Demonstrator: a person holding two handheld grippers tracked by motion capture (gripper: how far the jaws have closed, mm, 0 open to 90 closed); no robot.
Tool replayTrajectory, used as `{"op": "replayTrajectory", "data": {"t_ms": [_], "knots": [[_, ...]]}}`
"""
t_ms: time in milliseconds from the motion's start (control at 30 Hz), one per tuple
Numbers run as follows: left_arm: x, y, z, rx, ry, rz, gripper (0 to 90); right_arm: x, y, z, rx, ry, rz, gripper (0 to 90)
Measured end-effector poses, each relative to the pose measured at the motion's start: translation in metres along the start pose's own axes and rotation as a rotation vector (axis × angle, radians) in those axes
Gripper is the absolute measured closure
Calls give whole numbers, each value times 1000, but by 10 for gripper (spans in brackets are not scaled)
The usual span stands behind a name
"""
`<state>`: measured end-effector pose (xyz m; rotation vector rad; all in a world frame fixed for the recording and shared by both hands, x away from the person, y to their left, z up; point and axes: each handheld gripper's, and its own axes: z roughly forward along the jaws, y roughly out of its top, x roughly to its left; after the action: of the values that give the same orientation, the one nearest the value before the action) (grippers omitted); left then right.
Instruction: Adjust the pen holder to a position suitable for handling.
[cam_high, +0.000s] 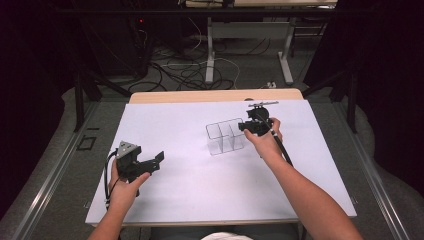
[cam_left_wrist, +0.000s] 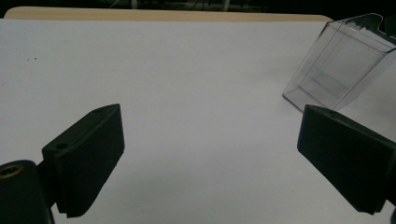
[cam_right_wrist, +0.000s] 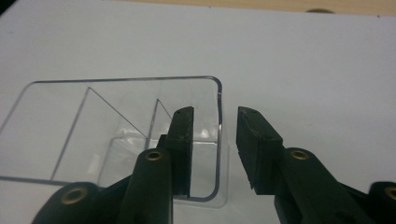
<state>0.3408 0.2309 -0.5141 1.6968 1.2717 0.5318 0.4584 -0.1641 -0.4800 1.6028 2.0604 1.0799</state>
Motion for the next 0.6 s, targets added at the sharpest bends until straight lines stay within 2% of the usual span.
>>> {"op": "replayTrajectory", "data": {"t_ms": [100,167,267,300,333,400,500,600], "knots": [[0,0,0,0,0,1,73,-4,-1,-7,-53,9,-41,654],[-1,0,0,-1,0,0,73,-5,-2,-10,-68,17,-46,669],[-1,0,1,1,-1,0,73,-10,-4,-17,-126,-29,-73,800],[-1,0,1,1,-1,0,73,-10,-4,-17,-126,-29,-73,800],[-1,0,1,0,1,2,73,-13,-6,-16,-124,-47,-78,857],[-2,0,1,1,2,3,73,-15,-8,-11,-95,-50,-80,900],[-1,0,1,1,1,2,74,-16,-12,-5,-66,-57,-88,900],[0,0,1,-2,3,1,74,-13,-17,2,-14,-39,-105,900]]}}
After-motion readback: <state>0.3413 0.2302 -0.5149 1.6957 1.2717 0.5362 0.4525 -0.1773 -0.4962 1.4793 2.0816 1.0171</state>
